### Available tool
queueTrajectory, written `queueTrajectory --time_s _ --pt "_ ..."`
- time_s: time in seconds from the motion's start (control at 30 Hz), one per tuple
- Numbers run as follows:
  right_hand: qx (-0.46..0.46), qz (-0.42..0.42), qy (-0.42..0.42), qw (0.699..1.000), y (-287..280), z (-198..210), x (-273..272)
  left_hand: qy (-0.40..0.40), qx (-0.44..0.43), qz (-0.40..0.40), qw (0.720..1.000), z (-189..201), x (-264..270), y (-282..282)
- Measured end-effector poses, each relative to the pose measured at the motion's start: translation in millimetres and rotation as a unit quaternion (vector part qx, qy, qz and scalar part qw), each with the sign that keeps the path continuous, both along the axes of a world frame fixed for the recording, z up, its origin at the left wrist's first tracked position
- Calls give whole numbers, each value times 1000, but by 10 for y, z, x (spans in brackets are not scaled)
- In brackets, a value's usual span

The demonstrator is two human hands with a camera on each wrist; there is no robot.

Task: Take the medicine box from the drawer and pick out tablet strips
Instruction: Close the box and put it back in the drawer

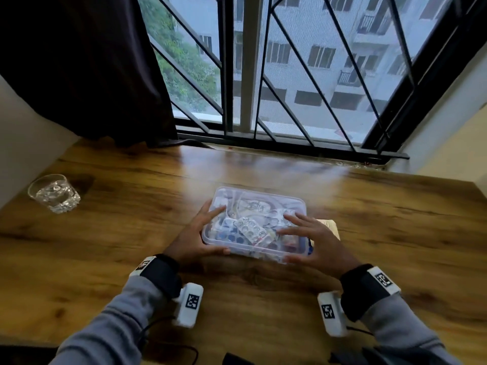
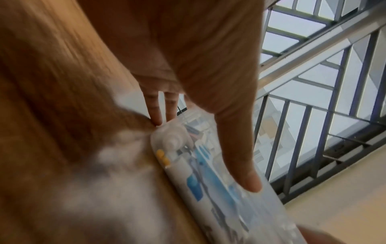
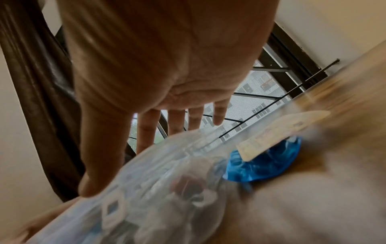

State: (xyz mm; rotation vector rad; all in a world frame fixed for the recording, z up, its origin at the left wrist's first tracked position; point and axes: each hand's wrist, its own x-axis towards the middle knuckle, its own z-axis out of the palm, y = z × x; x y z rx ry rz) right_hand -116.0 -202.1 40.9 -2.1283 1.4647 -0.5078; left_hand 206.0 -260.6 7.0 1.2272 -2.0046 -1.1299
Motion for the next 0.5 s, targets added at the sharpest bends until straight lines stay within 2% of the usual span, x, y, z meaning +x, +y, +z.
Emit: queueTrajectory --time_s 0.23,0.5 --pt "32 -13 -4 999 60 -87 73 1 -108 -10 994 -116 4 -26" --pt "42 -38 -29 998 68 -138 109 34 -97 4 995 -300 43 -89"
